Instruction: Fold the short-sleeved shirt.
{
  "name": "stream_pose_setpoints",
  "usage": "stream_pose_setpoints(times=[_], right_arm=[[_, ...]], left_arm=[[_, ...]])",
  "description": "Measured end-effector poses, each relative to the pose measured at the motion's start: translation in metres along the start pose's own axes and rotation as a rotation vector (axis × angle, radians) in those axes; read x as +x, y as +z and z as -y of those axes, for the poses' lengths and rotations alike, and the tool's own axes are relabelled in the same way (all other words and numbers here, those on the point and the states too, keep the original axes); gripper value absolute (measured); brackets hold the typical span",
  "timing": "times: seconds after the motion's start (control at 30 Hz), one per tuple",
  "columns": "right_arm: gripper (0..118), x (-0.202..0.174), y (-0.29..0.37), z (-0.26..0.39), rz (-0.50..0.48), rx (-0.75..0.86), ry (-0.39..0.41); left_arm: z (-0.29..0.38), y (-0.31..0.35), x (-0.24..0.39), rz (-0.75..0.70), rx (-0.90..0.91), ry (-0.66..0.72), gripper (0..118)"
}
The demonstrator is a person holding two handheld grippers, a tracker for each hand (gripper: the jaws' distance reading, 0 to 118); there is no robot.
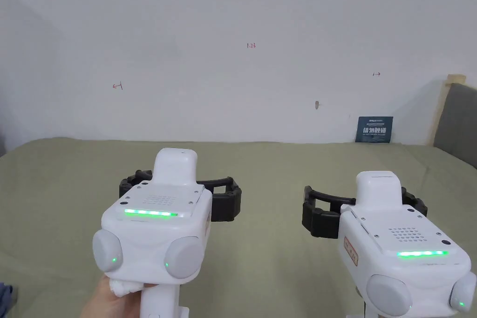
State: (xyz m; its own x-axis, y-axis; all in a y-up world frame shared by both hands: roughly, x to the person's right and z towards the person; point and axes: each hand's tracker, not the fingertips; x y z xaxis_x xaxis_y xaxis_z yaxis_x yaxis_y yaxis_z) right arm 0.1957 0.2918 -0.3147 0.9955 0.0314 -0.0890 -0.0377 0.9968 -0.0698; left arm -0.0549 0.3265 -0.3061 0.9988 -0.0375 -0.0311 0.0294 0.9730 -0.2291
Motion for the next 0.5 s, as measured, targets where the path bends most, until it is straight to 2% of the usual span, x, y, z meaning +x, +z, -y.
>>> stream_pose_setpoints(times=[0.17, 0.43, 0.5], right_arm=[[118, 0.0, 0.0, 0.0, -0.001, -0.001, -0.01], [118, -0.002, 0.0, 0.003, -0.012, -0.011, -0.007], [118, -0.002, 0.001, 0.003, -0.013, -0.013, -0.003]], left_arm=[[0.004, 0.001, 0.003, 0.012, -0.002, -0.026, 118], [0.006, -0.012, -0.004, 0.017, -0.073, 0.021, 118], [0.007, -0.016, -0.003, -0.026, -0.093, 0.029, 118]])
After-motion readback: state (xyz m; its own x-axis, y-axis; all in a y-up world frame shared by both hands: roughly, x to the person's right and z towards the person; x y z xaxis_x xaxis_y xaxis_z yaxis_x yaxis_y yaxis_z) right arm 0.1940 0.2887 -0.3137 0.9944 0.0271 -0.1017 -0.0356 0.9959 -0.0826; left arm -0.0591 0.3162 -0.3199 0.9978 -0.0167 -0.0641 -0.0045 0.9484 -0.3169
